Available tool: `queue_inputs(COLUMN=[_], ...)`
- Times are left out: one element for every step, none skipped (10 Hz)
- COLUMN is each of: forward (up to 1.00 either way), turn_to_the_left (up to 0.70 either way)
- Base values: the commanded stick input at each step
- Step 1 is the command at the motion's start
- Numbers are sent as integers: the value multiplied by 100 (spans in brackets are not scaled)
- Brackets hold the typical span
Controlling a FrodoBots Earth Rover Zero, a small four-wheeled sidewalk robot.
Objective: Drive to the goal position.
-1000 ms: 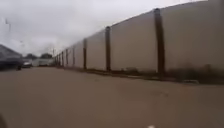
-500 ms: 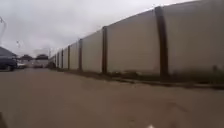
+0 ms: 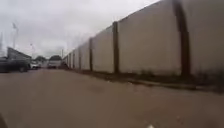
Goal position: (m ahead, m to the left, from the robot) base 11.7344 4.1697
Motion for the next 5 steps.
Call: queue_inputs(forward=[100,100,100,100,100], turn_to_the_left=[27,0,0,0,0])
